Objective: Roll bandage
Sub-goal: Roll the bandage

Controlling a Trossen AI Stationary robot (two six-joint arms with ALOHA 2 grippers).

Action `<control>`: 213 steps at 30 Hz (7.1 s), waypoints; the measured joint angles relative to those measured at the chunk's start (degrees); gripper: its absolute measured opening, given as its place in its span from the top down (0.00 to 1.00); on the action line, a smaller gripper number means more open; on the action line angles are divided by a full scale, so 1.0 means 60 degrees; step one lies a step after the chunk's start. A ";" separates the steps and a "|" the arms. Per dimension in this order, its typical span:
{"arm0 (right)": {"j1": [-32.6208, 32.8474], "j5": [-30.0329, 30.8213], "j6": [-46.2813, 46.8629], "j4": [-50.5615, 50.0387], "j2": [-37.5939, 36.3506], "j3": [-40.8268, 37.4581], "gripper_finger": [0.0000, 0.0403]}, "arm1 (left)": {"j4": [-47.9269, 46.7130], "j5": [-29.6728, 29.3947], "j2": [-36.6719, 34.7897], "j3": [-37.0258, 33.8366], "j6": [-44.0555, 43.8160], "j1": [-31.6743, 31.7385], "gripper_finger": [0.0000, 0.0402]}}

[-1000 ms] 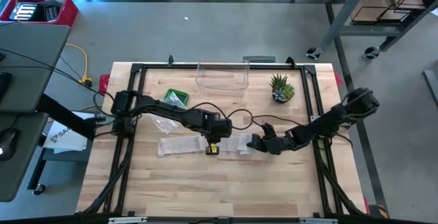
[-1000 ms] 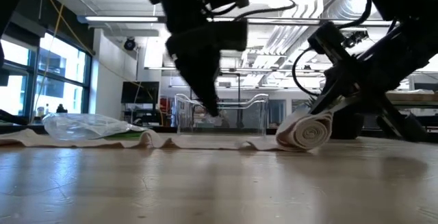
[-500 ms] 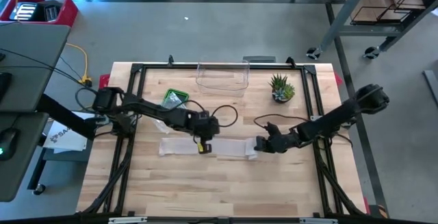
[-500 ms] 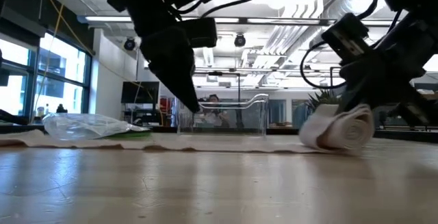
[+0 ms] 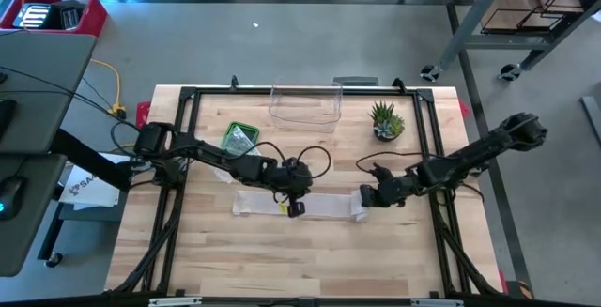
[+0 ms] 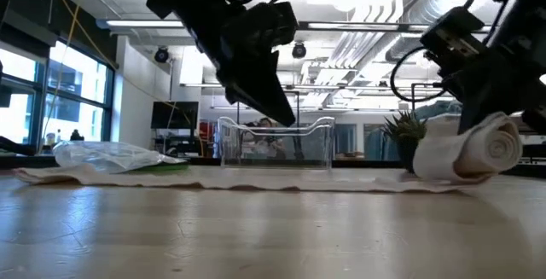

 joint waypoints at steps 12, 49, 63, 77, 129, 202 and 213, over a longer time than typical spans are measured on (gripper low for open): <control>-0.0656 -0.0318 -0.1565 -0.3378 0.1017 0.2374 1.00 | -0.0003 -0.0077 -0.0061 -0.0006 0.0085 -0.0270 1.00; -0.2125 -0.0142 -0.4770 -0.6771 0.5473 0.7004 0.90 | -0.0009 -0.0124 -0.0061 -0.0006 0.0096 -0.0317 1.00; -0.2148 -0.0344 -0.5733 -0.5628 0.5299 0.7004 0.64 | -0.0005 -0.0131 -0.0061 -0.0006 0.0098 -0.0317 1.00; -0.2689 -0.0285 -0.4832 -0.6657 0.1487 0.3701 0.64 | 0.0714 -0.0145 -0.0054 -0.0006 0.0706 -0.0291 1.00; -0.3869 -0.1896 -0.3332 0.4925 0.1486 -0.2525 0.90 | -0.0854 0.0637 0.3669 0.3531 0.0834 0.0670 1.00; -0.2966 -0.2857 -0.6521 0.0719 0.5232 0.5518 0.66 | -0.1486 -0.1378 -0.2341 -0.1365 -0.0584 0.0275 1.00; -0.3298 -0.1027 -0.8369 -0.3681 0.3734 0.5475 0.61 | -0.2804 -0.1409 -0.3063 -0.1458 -0.1425 -0.0357 1.00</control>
